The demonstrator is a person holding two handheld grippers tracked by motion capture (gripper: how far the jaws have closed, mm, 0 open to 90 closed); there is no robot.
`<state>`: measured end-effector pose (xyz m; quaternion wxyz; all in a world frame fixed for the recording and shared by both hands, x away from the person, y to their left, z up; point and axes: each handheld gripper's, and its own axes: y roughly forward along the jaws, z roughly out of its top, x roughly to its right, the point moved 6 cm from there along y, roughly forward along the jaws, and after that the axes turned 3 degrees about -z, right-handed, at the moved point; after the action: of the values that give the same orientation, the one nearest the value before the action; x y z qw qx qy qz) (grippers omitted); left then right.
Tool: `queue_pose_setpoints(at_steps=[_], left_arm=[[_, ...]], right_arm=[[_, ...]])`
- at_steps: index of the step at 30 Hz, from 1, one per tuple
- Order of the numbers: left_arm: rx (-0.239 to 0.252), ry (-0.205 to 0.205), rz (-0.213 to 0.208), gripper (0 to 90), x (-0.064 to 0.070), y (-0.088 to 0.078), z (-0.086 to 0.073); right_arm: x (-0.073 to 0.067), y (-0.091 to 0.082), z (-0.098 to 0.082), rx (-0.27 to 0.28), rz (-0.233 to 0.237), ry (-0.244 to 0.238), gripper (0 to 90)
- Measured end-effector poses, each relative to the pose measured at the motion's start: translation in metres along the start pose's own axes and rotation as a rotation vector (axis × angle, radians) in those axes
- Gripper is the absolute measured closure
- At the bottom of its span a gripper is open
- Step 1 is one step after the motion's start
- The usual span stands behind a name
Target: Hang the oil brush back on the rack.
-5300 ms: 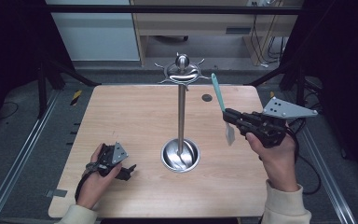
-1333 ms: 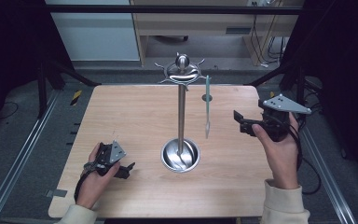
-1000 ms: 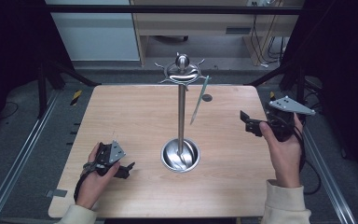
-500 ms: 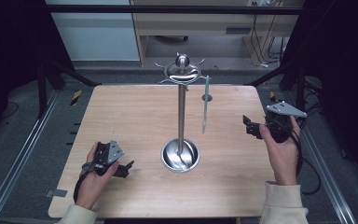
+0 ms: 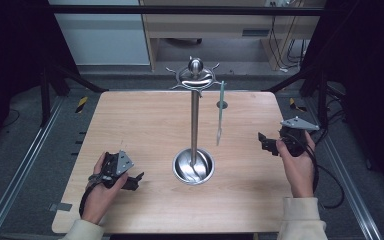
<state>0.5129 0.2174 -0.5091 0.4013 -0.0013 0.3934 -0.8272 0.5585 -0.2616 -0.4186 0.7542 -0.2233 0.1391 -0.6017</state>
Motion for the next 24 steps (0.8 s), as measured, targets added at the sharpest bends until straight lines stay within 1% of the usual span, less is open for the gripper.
queue_pose_setpoints(at_steps=[4,6,8,15,17,18,19,20,24], left_arm=[[-0.004,-0.004,0.004,3.2,-0.001,0.0,-0.001],[-0.006,-0.006,0.013,3.2,-0.002,0.0,-0.001],[-0.007,-0.005,0.016,3.2,-0.002,0.0,-0.002],[-0.014,0.0,0.025,3.2,-0.004,0.001,-0.003],[-0.015,-0.003,0.024,3.2,-0.004,0.001,-0.003],[-0.016,-0.003,0.026,3.2,-0.004,0.001,-0.004],[-0.015,-0.005,0.026,3.2,-0.004,0.001,-0.003],[-0.013,-0.006,0.024,3.2,-0.004,0.001,-0.003],[-0.013,-0.01,0.022,3.2,-0.005,0.0,-0.004]], right_arm=[[-0.001,0.006,-0.007,-0.019,0.002,0.001,10.6],[-0.002,0.009,-0.009,-0.025,0.001,0.0,10.5],[-0.002,0.011,-0.013,-0.033,0.004,-0.006,10.2],[-0.006,0.018,-0.02,-0.042,0.016,-0.023,8.5],[-0.008,0.02,-0.022,-0.04,0.02,-0.021,8.4],[-0.009,0.021,-0.023,-0.04,0.023,-0.029,8.3],[-0.011,0.022,-0.025,-0.046,0.031,-0.021,8.2],[-0.011,0.023,-0.026,-0.043,0.032,-0.03,8.2],[-0.014,0.027,-0.031,-0.048,0.05,-0.037,8.3]])
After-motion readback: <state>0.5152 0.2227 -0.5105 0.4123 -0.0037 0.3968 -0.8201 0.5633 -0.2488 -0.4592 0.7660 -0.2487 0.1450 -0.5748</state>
